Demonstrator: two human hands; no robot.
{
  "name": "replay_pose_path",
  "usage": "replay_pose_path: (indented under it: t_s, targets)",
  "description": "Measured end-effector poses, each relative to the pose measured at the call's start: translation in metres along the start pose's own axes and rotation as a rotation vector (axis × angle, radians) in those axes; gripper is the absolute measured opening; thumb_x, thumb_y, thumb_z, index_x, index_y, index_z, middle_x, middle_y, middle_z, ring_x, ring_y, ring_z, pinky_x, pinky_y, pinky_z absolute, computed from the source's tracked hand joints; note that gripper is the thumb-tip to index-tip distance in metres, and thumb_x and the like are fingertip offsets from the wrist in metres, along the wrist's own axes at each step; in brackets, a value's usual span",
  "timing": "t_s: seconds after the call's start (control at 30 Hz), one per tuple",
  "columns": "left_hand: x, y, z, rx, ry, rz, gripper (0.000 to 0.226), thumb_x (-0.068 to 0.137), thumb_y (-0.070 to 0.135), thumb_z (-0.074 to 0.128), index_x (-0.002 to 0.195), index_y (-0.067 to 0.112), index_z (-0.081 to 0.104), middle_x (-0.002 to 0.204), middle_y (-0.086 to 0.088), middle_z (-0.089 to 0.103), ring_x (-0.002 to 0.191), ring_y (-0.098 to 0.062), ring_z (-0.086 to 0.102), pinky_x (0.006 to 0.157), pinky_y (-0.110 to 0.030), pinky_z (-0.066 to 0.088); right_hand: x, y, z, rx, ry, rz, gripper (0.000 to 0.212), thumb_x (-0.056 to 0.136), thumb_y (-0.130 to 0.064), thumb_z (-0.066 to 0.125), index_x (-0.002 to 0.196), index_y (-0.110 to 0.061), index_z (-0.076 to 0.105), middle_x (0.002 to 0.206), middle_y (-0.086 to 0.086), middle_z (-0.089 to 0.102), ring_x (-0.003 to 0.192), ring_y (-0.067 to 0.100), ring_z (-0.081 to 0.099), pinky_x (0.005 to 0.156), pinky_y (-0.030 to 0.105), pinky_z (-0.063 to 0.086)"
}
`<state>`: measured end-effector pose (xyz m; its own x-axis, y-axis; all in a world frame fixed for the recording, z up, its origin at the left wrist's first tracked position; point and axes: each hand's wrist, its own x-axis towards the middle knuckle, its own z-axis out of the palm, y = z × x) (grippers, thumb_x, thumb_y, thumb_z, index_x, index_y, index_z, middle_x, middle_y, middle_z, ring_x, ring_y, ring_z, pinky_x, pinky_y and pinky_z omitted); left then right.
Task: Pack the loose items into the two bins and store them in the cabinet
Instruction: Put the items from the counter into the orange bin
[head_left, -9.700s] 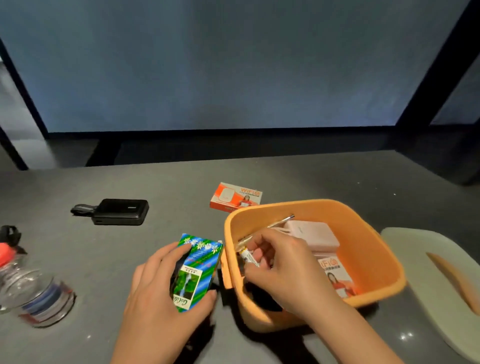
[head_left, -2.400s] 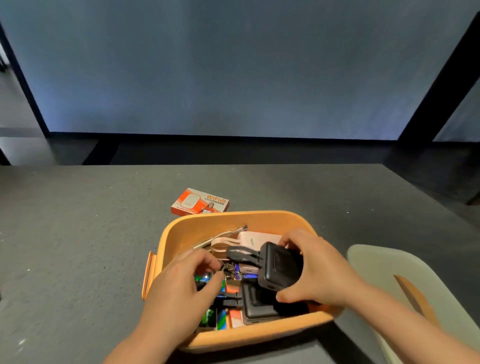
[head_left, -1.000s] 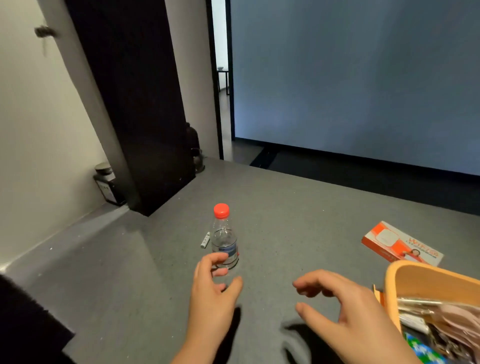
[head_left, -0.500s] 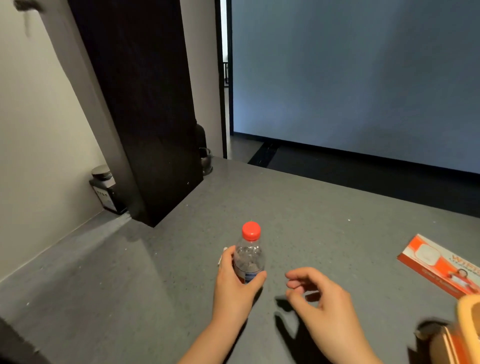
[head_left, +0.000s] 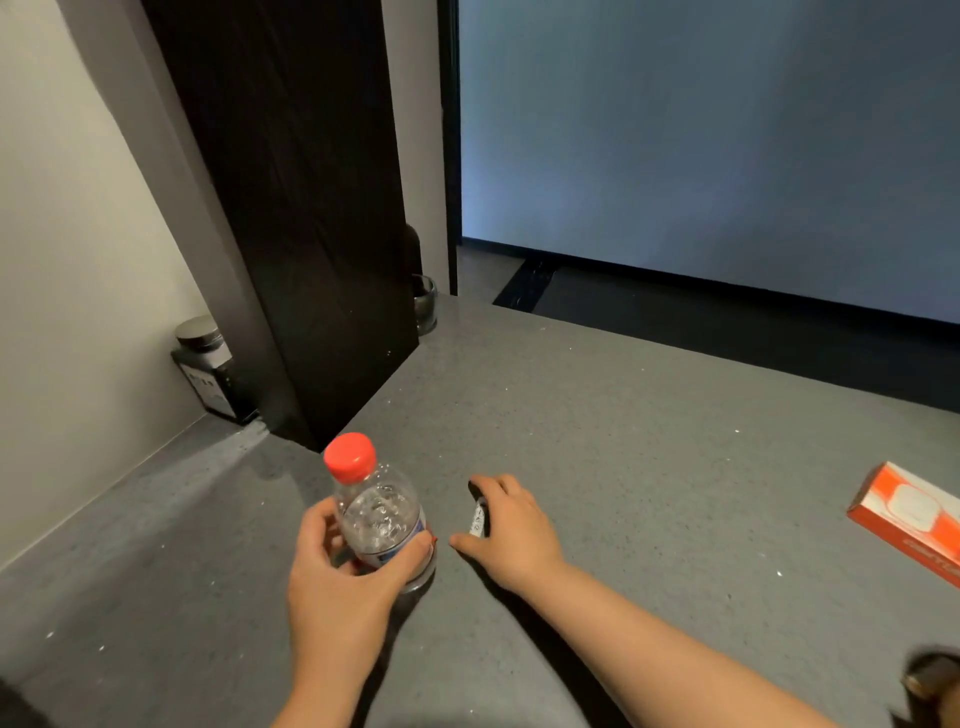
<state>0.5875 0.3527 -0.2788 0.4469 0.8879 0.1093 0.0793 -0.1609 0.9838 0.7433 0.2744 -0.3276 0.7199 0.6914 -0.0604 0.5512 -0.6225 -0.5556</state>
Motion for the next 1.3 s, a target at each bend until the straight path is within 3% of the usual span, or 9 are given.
replay_pose_path:
  t_s: [0.1, 0.27, 0.33, 0.47, 0.6, 0.83, 0.97, 1.1, 1.3]
  targets:
    - [-0.002, -0.003, -0.007, -0.012, 0.017, -0.034, 0.066, 0.052, 0.011, 0.09, 0.107, 0.028, 0.057, 0.1, 0.014, 0.064, 0.089, -0.003, 0.063, 0.076, -0.035, 0.056, 0.006, -0.004, 0.008, -0.054, 0.035, -0.038, 0.052, 0.085, -0.04, 0.066, 0.13, -0.018, 0.052, 0.125, 0.003, 0.048, 0.119, 0.023, 0.045, 0.096, 0.032, 0.04]
    - [-0.012, -0.001, 0.002, -0.006, -0.017, 0.007, 0.064, 0.053, 0.006, 0.089, 0.106, 0.023, 0.056, 0.098, 0.014, 0.063, 0.082, 0.011, 0.061, 0.066, -0.005, 0.05, -0.014, -0.002, 0.002, -0.113, 0.024, -0.038, 0.038, 0.089, -0.025, 0.062, 0.124, -0.013, 0.054, 0.123, 0.009, 0.051, 0.117, 0.027, 0.044, 0.095, 0.033, 0.038]
    - [-0.019, 0.008, 0.012, -0.009, -0.056, 0.035, 0.063, 0.053, 0.007, 0.089, 0.105, 0.021, 0.056, 0.097, 0.013, 0.064, 0.077, 0.017, 0.059, 0.064, -0.002, 0.046, -0.028, 0.001, -0.005, -0.089, 0.02, -0.015, 0.031, 0.088, -0.012, 0.058, 0.119, -0.012, 0.057, 0.12, 0.011, 0.055, 0.114, 0.03, 0.049, 0.091, 0.033, 0.039]
    - [-0.042, 0.032, 0.035, -0.017, -0.16, 0.093, 0.067, 0.046, 0.02, 0.094, 0.103, 0.027, 0.058, 0.098, 0.009, 0.067, 0.087, 0.002, 0.063, 0.07, -0.017, 0.05, -0.071, 0.018, -0.031, 0.016, 0.068, 0.091, 0.024, 0.084, -0.003, 0.054, 0.103, -0.012, 0.064, 0.11, 0.01, 0.063, 0.104, 0.029, 0.057, 0.081, 0.03, 0.042]
    - [-0.071, 0.063, 0.061, -0.067, -0.285, 0.163, 0.054, 0.052, 0.013, 0.09, 0.09, 0.034, 0.057, 0.09, 0.017, 0.066, 0.083, 0.015, 0.059, 0.068, -0.008, 0.049, -0.124, 0.033, -0.084, 0.214, 0.262, 0.159, 0.025, 0.078, -0.007, 0.059, 0.097, -0.02, 0.067, 0.096, -0.001, 0.065, 0.088, 0.016, 0.06, 0.076, 0.022, 0.042]
    - [-0.137, 0.104, 0.118, -0.252, -0.522, 0.194, 0.055, 0.044, 0.015, 0.09, 0.088, 0.035, 0.063, 0.09, 0.018, 0.07, 0.086, 0.0, 0.065, 0.072, -0.011, 0.053, -0.254, 0.061, -0.187, 0.424, 0.589, 0.148, 0.021, 0.08, -0.01, 0.07, 0.094, -0.025, 0.068, 0.084, -0.009, 0.062, 0.08, 0.009, 0.06, 0.07, 0.017, 0.049]
    - [-0.177, 0.125, 0.148, -0.303, -0.622, 0.186, 0.067, 0.036, 0.037, 0.095, 0.094, 0.032, 0.063, 0.096, 0.014, 0.07, 0.09, -0.001, 0.066, 0.074, -0.014, 0.054, -0.307, 0.104, -0.227, 0.376, 0.671, 0.233, 0.024, 0.08, -0.008, 0.073, 0.092, -0.028, 0.069, 0.082, -0.009, 0.065, 0.079, 0.009, 0.062, 0.069, 0.018, 0.051]
    - [-0.212, 0.14, 0.169, -0.313, -0.685, 0.184, 0.063, 0.04, 0.037, 0.091, 0.095, 0.033, 0.062, 0.098, 0.012, 0.069, 0.094, -0.004, 0.065, 0.078, -0.028, 0.053, -0.341, 0.159, -0.259, 0.307, 0.695, 0.368, 0.023, 0.079, -0.013, 0.076, 0.088, -0.032, 0.068, 0.08, -0.008, 0.068, 0.078, 0.004, 0.064, 0.068, 0.016, 0.051]
    - [-0.239, 0.151, 0.19, -0.318, -0.699, 0.196, 0.063, 0.035, 0.048, 0.081, 0.094, 0.039, 0.062, 0.099, 0.014, 0.069, 0.094, -0.002, 0.064, 0.077, -0.031, 0.051, -0.356, 0.217, -0.286, 0.218, 0.587, 0.456, 0.024, 0.072, -0.008, 0.079, 0.078, -0.027, 0.065, 0.073, -0.002, 0.068, 0.065, 0.011, 0.066, 0.066, 0.034, 0.053]
